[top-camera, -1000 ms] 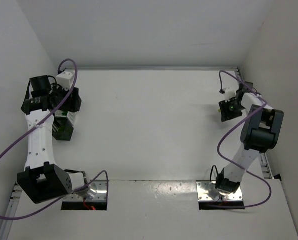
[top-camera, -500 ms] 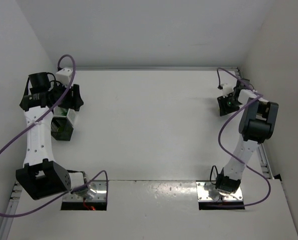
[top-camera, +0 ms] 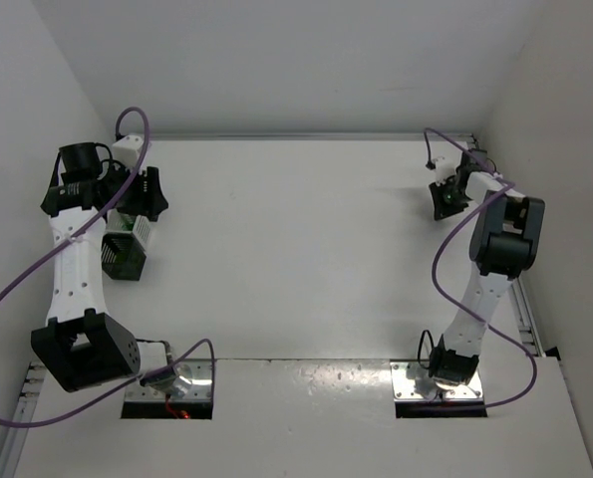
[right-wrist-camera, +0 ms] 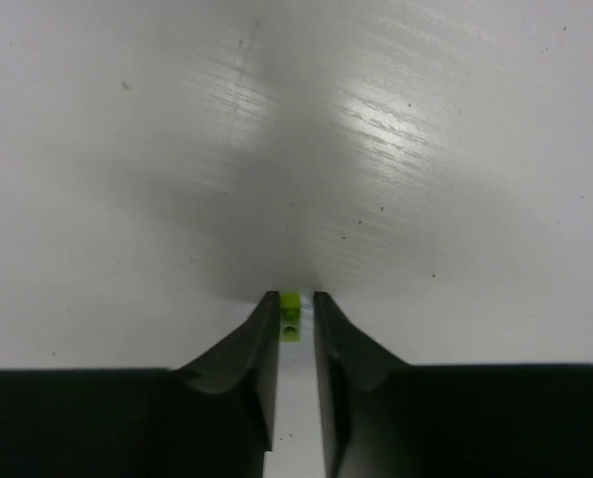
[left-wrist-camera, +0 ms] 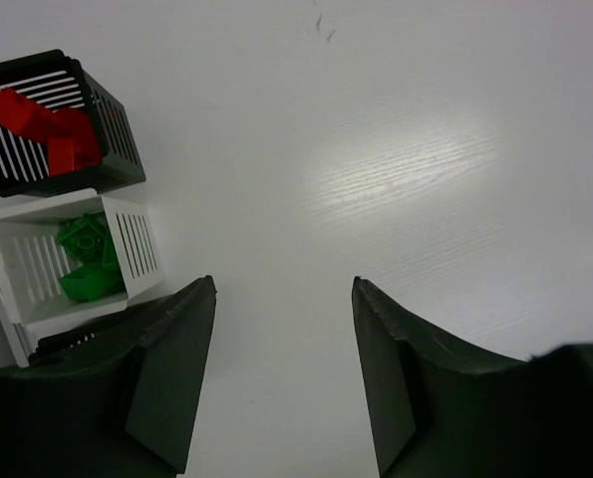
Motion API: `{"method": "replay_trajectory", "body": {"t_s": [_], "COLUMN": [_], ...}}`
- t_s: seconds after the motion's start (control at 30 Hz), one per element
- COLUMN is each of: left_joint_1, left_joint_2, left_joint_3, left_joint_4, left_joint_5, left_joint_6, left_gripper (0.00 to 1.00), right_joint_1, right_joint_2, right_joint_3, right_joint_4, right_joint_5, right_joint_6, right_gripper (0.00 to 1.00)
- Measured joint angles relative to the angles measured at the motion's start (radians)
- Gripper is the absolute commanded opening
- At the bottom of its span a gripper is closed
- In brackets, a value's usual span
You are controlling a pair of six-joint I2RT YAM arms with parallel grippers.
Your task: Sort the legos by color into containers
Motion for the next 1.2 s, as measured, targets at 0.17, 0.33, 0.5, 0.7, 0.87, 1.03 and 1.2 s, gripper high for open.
{"method": "replay_trajectory", "body": {"t_s": [0.17,0.33,0.5,0.7,0.87,1.03,1.2], "left_joint_1": [-0.004,-0.008,0.003,-0.05,-0.244,-0.436,-0.622], "left_joint_2": [0.0,0.0,-0.075,-0.287,-0.383,-0.369,-0.302], "left_joint_3": [0.0,-0.001,-0.142,-0.436,-0.526,-0.571,-0.579], "left_joint_4": [0.0,0.0,0.068,0.228,0.356,0.451,0.531], "left_joint_5": [-0.002,0.011,0.194,0.397,0.386,0.282,0.127], "left_joint_6": [-0.004,-0.007,-0.022,-0.103,-0.149,-0.192,-0.231], "left_gripper": [0.63,0.63,0.71,0.73,0.73,0.72,0.68], "right_joint_1": [0.003,0.007,0.089,0.368,0.579,0.706,0.782], "right_joint_2": [-0.001,-0.047,-0.145,-0.223,-0.219,-0.194,-0.151], "right_joint_3": [-0.005,-0.076,-0.197,-0.235,-0.164,-0.038,0.006], "right_joint_4": [0.007,0.028,-0.083,-0.063,0.028,0.173,0.335], "right_joint_5": [0.003,-0.039,-0.235,-0.513,-0.676,-0.76,-0.831], "right_joint_6": [-0.001,-0.016,0.042,0.286,0.546,0.76,0.962], "right_gripper": [0.07,0.04,0.03,0.02,0.0,0.0,0.0]}}
